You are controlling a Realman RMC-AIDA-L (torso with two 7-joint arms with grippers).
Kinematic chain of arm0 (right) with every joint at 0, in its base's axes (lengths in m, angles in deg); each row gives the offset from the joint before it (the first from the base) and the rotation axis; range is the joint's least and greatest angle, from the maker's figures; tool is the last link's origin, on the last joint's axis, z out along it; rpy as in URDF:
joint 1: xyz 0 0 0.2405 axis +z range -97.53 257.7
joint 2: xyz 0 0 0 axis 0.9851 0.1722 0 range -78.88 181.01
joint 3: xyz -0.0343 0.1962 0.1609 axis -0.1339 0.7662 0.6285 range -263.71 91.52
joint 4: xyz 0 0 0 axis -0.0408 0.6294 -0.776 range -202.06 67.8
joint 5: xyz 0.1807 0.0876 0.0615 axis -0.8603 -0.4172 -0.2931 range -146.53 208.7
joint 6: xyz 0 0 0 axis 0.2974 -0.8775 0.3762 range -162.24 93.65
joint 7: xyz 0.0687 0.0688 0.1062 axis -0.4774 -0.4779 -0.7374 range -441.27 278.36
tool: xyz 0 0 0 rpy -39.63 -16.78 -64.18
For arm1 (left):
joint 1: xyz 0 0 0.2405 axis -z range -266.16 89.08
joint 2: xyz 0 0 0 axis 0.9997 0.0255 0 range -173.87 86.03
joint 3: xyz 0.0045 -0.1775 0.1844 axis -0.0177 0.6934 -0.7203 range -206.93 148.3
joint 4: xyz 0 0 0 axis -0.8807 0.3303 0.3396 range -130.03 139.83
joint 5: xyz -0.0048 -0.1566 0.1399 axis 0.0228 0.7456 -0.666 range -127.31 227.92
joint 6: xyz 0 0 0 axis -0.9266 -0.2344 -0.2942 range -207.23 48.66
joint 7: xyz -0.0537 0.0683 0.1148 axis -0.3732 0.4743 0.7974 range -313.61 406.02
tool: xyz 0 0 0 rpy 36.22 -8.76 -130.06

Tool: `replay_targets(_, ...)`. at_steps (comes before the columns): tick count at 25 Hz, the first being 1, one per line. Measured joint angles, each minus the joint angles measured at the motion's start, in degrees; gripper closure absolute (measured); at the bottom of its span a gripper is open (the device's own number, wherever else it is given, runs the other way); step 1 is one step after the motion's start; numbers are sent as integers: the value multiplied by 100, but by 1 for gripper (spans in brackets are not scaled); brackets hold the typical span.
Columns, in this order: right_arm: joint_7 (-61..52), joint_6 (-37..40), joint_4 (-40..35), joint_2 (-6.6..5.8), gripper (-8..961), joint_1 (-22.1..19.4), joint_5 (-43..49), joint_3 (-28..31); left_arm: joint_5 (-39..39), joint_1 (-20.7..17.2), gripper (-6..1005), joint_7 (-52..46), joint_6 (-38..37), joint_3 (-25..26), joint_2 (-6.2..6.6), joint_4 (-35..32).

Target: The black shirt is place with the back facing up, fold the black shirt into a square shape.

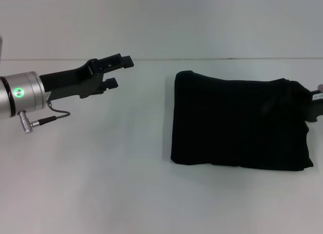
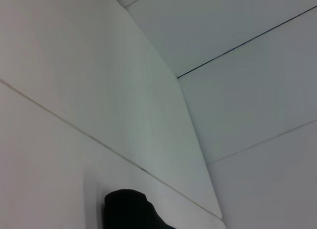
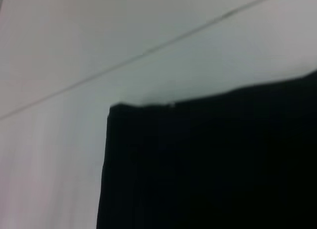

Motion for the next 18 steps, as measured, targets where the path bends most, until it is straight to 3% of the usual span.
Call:
replay_targets(3, -124, -165, 121, 3, 609, -4, 222, -199, 0, 12, 50, 9, 3, -1, 4, 0)
replay_targets(6, -276, -43, -10, -81, 611, -46, 606, -211, 0, 5, 51, 19, -6, -1, 10, -4)
replay_targets(10, -374, 271, -615, -303, 600, -290, 648, -41, -7, -25, 51, 18, -109, 0, 41, -14)
replay_targets(13, -231, 417, -765, -511, 591, -405, 307, 411, -91, -86, 51, 18, -411, -13, 75, -32)
replay_targets(18, 218, 591, -696, -671, 577, -444, -304, 806, -608, -122, 51, -67, -1220, -20, 122, 10)
